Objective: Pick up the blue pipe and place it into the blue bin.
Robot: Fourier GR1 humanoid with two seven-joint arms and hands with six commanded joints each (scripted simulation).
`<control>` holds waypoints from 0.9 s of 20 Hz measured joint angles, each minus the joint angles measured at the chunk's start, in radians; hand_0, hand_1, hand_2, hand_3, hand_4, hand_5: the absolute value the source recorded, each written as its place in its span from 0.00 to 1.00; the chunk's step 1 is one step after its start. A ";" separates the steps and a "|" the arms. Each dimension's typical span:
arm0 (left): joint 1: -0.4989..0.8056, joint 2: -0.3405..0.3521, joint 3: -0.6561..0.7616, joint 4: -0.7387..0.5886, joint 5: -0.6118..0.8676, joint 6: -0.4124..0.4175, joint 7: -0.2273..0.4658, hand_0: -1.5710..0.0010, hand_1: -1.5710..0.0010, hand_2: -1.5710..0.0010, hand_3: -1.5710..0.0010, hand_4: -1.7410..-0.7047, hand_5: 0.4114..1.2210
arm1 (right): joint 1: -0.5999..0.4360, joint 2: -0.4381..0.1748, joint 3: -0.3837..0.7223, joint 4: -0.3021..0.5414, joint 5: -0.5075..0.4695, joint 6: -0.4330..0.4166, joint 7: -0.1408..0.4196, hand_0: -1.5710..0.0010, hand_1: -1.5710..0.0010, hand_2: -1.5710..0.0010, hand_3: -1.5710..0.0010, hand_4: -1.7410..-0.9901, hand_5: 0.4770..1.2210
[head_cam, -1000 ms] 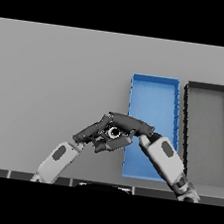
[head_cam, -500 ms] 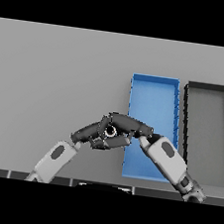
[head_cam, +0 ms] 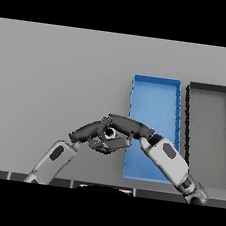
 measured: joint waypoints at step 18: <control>0.022 -0.034 -0.003 -0.004 0.028 0.001 0.126 1.00 1.00 1.00 1.00 0.80 0.11 | -0.353 -0.145 -0.258 0.006 -0.623 -0.254 0.205 0.00 0.00 0.00 0.00 0.03 0.87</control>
